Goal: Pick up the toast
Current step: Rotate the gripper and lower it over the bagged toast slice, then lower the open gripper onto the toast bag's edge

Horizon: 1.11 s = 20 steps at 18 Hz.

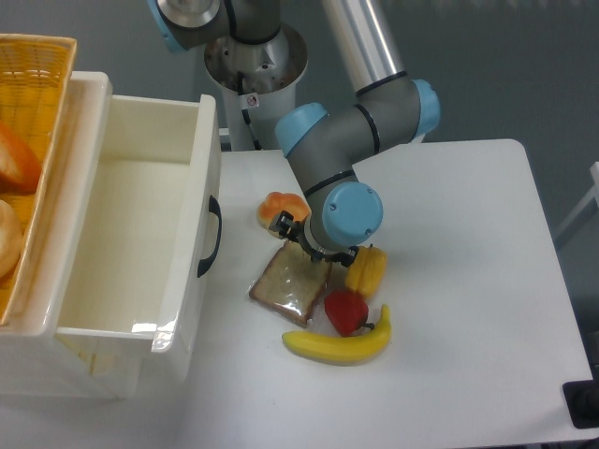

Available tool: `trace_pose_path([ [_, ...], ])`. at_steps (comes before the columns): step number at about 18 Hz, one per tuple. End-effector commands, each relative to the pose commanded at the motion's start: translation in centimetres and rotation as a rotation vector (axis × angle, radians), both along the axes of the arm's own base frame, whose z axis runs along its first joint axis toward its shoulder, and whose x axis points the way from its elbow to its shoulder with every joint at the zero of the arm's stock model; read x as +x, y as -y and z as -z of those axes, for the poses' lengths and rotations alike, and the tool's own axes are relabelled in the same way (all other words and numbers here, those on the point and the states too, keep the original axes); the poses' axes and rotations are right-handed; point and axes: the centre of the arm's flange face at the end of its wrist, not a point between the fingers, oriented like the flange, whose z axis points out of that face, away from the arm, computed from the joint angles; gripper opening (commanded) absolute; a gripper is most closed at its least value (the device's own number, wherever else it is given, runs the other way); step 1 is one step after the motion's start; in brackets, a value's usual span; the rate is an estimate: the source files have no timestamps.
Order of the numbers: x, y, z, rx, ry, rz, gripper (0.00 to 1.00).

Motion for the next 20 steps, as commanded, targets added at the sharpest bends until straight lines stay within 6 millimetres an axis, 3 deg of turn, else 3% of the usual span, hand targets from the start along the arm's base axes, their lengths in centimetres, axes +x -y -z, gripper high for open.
trace_pose_path([
  [3,-0.6,-0.7,1.0,0.023,-0.006,-0.006,1.00],
  [20,-2.2,-1.2,1.7,0.031,-0.012,0.005,1.00],
])
